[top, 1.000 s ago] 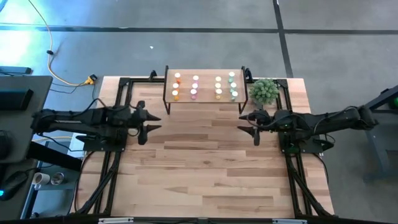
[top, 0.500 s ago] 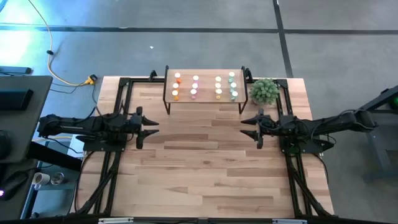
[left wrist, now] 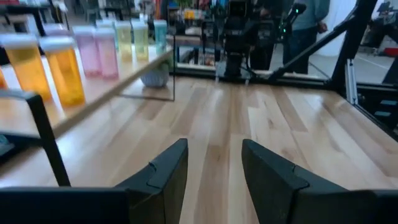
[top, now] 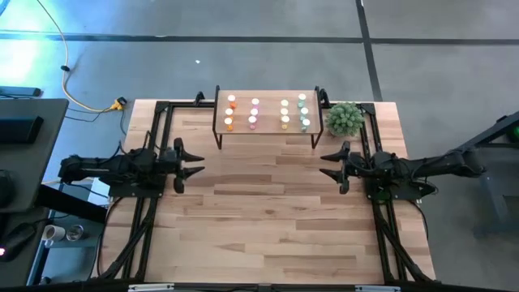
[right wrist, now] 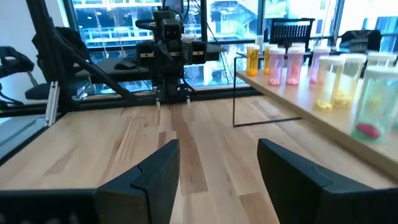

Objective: Pick and place medicine bottles onto shelf by color
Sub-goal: Return to Home Position

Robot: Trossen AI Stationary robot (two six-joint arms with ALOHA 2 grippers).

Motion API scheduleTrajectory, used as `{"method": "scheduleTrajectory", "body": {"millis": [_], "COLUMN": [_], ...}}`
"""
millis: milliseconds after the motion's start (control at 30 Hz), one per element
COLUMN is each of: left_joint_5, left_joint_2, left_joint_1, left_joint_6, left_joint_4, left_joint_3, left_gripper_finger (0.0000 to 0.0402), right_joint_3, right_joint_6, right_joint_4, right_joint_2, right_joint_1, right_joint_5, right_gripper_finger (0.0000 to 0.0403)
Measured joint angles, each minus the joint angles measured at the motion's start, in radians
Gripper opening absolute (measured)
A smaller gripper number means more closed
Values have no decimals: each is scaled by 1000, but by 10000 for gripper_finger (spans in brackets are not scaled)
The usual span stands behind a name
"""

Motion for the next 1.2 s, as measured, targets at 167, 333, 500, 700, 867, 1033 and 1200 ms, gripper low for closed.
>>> {"method": "scheduleTrajectory", "body": {"millis": [167,333,500,700,867,1033,1200], "left_joint_5": [-6,-14,-14,-17,-17,-17,-17], "left_joint_2": [-44,-45,-45,-45,-45,-45,-45], "left_joint_1": [0,0,0,0,0,0,0], "left_joint_6": [56,68,68,68,68,68,68], "left_joint_4": [4,-6,-7,-6,-6,-6,-6], "left_joint_3": [0,0,0,0,1,1,1], "left_gripper_finger": [142,142,142,142,142,142,142], "right_joint_3": [0,0,0,0,0,0,0], "right_joint_6": [-47,-40,-19,143,228,270,270], "right_joint_4": [-117,-233,-254,-259,-274,-284,-284], "right_joint_2": [-106,-194,-219,-217,-217,-217,-217], "right_joint_1": [0,0,0,0,0,0,0], "right_joint_5": [2,3,7,13,13,12,12], "right_gripper_finger": [206,206,206,206,206,206,206]}}
